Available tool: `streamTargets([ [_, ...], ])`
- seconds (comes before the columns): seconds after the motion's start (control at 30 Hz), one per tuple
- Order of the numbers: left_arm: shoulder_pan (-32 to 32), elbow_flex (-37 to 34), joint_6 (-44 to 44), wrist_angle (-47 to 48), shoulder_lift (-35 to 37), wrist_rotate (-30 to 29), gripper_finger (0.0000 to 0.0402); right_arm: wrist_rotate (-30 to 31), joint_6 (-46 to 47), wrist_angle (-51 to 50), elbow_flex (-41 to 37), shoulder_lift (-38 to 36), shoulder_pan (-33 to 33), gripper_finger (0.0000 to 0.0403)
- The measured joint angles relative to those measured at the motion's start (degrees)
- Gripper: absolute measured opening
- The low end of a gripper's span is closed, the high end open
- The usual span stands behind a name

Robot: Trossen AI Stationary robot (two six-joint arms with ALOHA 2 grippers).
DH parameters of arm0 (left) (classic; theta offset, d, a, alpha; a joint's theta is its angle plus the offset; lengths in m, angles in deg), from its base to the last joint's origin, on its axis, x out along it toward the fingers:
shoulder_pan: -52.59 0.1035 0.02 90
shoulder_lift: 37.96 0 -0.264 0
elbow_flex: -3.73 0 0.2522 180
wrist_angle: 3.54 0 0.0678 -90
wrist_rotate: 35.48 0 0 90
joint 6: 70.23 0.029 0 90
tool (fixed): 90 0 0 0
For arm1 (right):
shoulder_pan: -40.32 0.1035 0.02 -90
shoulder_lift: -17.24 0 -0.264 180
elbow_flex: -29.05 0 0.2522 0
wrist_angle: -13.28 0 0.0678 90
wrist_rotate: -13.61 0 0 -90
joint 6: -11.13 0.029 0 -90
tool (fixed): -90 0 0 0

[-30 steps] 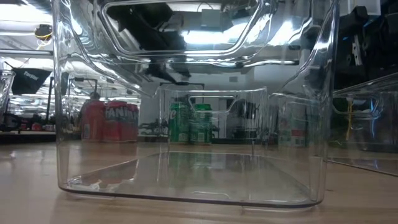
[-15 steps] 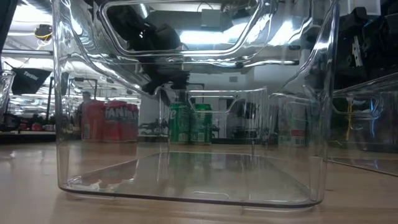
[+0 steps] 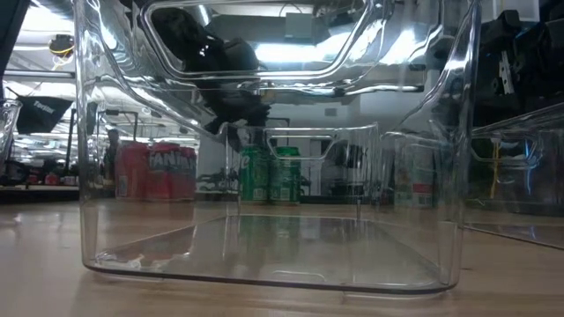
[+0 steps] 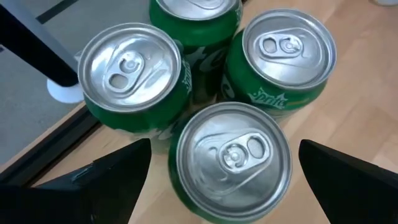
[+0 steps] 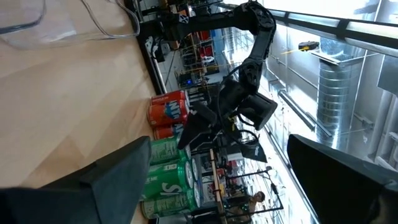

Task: Sort soda cans
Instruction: Put the green soda can into the middle transparent bin

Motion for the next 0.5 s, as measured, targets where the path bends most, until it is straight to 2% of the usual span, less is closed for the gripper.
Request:
streamTargets([
  [0.5, -0.07, 0.04, -0.79, -3.13, -5.4, -0.47, 0.0395, -0.01, 0.19, 0.0, 0.0, -0.01, 0.01, 0.0376],
])
